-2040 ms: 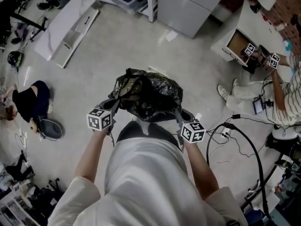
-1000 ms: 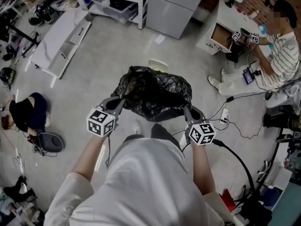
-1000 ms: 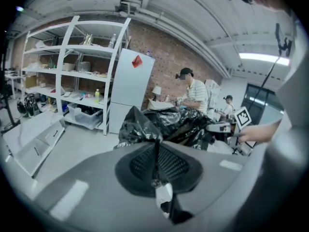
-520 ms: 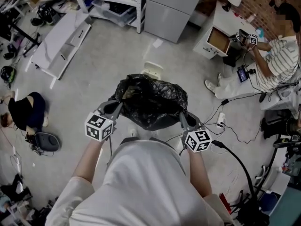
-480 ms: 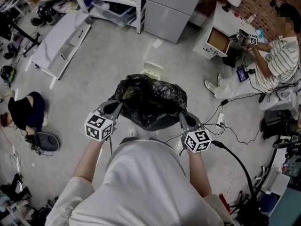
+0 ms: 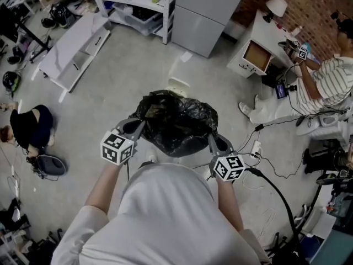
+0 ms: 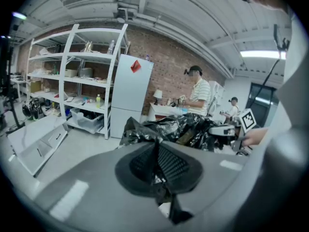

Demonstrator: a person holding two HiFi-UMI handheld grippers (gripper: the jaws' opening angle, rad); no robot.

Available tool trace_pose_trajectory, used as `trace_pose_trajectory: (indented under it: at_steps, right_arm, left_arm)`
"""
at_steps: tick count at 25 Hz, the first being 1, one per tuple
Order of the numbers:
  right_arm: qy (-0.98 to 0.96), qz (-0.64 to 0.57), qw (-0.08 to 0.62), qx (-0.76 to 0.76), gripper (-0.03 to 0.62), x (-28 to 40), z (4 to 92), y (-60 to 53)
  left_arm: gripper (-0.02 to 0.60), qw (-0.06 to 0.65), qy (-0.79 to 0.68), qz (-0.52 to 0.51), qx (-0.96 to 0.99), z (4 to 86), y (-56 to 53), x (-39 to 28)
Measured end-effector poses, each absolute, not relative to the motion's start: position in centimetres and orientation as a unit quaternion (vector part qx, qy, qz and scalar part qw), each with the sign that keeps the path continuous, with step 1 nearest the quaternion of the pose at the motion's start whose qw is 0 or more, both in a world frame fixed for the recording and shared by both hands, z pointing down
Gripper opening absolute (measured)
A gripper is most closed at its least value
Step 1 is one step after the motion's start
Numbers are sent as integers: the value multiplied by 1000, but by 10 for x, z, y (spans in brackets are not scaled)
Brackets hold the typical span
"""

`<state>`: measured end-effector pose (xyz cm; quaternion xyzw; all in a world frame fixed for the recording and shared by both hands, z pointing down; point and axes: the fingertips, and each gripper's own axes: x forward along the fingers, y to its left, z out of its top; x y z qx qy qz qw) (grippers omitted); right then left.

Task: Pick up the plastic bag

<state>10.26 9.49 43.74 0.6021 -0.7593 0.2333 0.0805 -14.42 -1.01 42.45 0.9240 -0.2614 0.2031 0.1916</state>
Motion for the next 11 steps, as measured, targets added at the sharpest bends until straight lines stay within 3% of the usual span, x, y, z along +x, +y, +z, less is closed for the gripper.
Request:
trace_pose_trajectory:
  at_steps: [11]
  right_arm:
    - [-763, 225, 74, 602, 2, 114, 443, 85]
  left_arm:
    - [5, 187, -259, 203, 926, 431, -13, -130]
